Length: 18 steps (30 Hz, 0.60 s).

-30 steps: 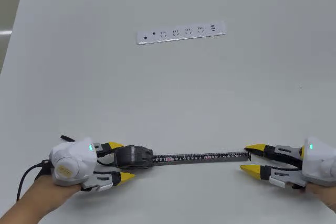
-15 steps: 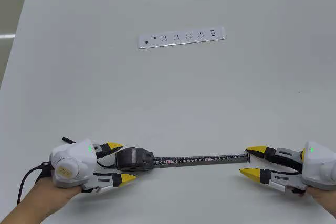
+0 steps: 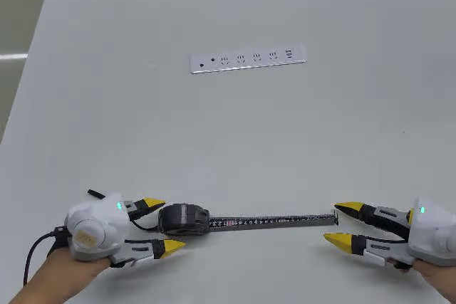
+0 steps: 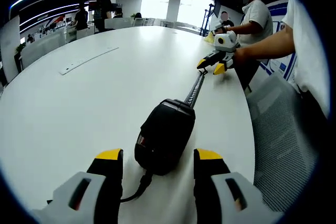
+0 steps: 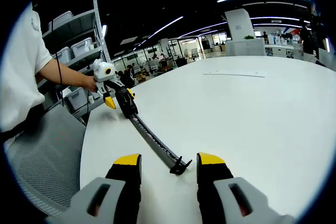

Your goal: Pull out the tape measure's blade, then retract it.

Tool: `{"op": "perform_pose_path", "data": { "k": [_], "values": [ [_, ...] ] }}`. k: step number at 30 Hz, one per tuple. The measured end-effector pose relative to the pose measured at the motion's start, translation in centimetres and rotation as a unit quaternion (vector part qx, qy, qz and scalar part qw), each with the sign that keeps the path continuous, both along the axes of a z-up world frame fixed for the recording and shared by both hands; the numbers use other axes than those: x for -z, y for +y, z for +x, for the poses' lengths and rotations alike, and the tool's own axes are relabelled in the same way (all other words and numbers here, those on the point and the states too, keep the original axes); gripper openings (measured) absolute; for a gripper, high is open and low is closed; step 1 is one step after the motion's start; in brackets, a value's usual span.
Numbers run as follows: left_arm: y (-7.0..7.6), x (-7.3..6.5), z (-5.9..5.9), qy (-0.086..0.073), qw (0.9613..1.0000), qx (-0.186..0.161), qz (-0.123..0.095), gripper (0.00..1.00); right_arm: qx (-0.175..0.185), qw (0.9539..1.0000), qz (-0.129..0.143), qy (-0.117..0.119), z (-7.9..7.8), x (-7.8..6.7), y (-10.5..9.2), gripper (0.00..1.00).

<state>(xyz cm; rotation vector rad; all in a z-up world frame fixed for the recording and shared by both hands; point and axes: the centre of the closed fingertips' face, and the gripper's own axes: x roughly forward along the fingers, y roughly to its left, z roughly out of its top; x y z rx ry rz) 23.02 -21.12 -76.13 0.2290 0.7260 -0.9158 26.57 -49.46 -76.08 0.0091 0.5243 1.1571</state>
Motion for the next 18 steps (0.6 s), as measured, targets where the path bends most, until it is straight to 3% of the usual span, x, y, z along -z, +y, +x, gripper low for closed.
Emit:
{"op": "perform_pose_path", "data": {
  "k": [18],
  "values": [
    [1.2,-0.9,-0.4,-0.014,0.9981,-0.059,-0.015,0.53,0.018,0.9994,-0.019,-0.024,-0.6,-0.7,0.9,0.45]
  ]
}}
